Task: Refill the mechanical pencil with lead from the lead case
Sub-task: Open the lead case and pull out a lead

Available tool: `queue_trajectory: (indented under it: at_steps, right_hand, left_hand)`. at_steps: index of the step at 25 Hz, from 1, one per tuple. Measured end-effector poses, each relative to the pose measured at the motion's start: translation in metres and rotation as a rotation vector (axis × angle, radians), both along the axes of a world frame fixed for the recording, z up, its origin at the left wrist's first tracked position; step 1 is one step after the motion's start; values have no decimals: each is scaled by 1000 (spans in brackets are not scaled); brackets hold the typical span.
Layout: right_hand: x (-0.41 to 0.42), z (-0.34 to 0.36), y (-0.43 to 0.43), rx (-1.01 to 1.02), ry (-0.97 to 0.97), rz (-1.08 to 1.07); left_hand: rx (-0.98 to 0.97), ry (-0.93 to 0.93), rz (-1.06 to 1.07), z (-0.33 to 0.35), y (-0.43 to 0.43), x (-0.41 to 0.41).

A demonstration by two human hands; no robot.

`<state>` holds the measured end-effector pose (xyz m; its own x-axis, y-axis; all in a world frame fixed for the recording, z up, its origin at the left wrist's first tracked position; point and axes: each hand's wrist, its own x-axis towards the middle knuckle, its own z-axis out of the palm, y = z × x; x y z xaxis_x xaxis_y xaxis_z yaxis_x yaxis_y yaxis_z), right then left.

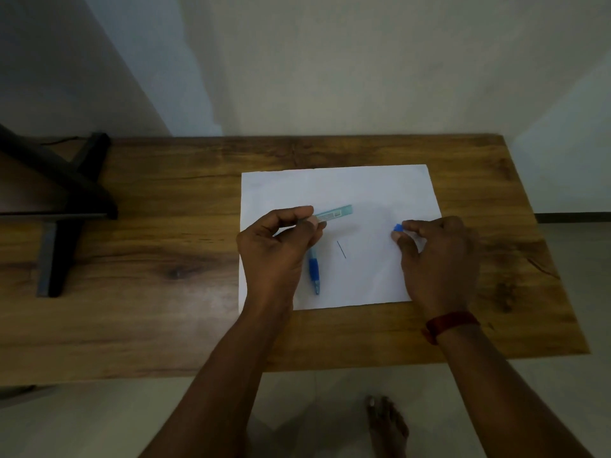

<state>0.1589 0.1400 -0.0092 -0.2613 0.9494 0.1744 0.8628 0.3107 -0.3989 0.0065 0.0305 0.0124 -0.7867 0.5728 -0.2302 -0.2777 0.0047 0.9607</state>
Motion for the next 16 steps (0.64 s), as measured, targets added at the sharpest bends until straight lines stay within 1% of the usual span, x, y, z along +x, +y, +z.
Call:
queue_trajectory:
  at_steps: [3,7,9,10,11,12,14,15,16]
  right_hand:
    - [0,-2,1,12,1,14]
    - [-1,0,-2,90,-47,35]
    - [-2,4,-3,123,-24,34]
    - [-4,6,-3,120,32,40]
    - [-7,8,-4,95,136,54]
    - [-10,11,-5,32,286,67]
    - [-19,17,-10,-202,580,61]
    - [-23,19,-13,-309,663,57]
    - [-25,20,-16,-374,705,56]
  left_hand:
    - [-6,-15,-35,1,1,4]
    - [-11,-3,-81,1,2,6]
    - [-13,-3,-101,2,2,8]
    - [-17,-1,-112,2,2,8]
    - [-25,4,-123,3,2,9]
    - [-35,11,-131,3,1,9]
    - [-56,26,-138,3,1,9]
    - [-62,30,-139,3,1,9]
    - [-63,31,-139,3,1,8]
